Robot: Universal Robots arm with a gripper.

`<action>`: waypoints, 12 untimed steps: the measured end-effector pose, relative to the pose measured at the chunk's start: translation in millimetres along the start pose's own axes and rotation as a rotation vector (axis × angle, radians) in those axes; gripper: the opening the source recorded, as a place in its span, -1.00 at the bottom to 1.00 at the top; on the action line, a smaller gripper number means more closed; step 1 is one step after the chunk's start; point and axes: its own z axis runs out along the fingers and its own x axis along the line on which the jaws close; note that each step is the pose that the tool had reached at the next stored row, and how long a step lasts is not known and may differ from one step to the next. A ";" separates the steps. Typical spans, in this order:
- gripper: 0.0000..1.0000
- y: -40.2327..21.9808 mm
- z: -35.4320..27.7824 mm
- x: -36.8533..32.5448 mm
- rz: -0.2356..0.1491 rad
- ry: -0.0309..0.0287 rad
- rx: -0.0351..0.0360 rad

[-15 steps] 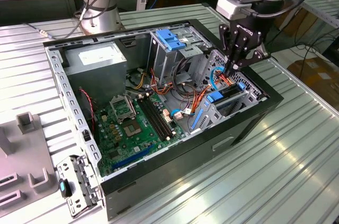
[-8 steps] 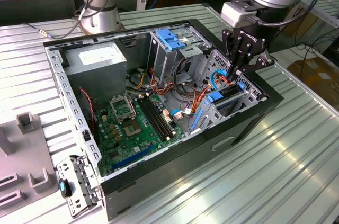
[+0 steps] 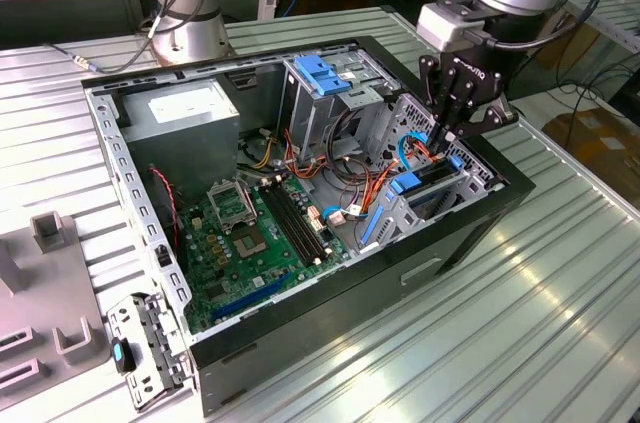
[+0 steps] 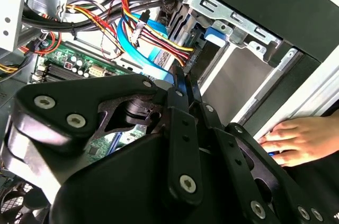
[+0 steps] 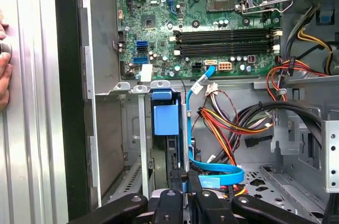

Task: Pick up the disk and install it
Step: 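Insert the second disk wire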

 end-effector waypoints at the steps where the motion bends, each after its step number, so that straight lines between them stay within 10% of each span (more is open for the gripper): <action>1: -0.68 0.0 0.2 2.1 0.000 -0.0074 -0.0003; 2: -0.68 0.2 1.0 7.3 -0.001 -0.0173 -0.0006; 12: -0.68 8.7 6.0 12.2 -0.022 -0.0300 0.0200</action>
